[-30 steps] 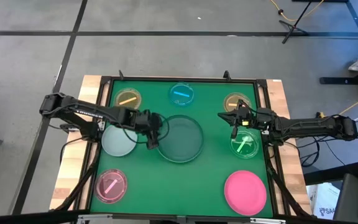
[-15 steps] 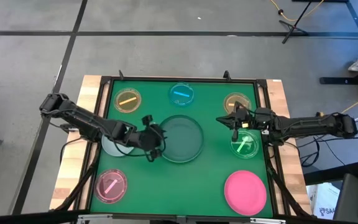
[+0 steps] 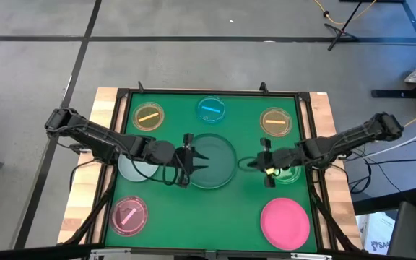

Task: Stack plastic plates
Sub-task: Stack the pink plate on top of the green plate

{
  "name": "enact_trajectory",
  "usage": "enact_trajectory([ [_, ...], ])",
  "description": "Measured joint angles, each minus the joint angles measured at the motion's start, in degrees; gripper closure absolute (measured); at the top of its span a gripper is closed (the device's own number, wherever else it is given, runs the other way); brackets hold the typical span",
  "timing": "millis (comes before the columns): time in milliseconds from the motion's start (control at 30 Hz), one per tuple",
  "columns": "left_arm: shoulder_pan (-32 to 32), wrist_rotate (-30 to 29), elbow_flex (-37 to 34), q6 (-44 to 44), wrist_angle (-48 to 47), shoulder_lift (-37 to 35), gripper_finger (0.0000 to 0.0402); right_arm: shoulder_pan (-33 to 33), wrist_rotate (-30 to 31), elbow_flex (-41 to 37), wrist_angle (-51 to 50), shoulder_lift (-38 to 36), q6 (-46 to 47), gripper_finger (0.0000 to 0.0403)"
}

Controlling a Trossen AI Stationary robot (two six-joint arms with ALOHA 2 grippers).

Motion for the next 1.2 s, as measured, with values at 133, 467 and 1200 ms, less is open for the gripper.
enact_trajectory([
  [133,1.3,6.3,-2.5,1.9,9.4,0.0,0.0290,4.3,-0.5,4.0,-7.5,1.9,5.2,0.0402],
  [467,4.8,8.1,-5.5,-0.1,14.2,0.0,0.0290,9.0,-4.1,4.8,-13.8,2.2,19.1,0.0385],
  [1200,1.8,1.4,-5.5,-2.9,12.8,0.0,0.0290,21.5,-13.2,4.8,-22.8,19.2,30.3,0.0210],
])
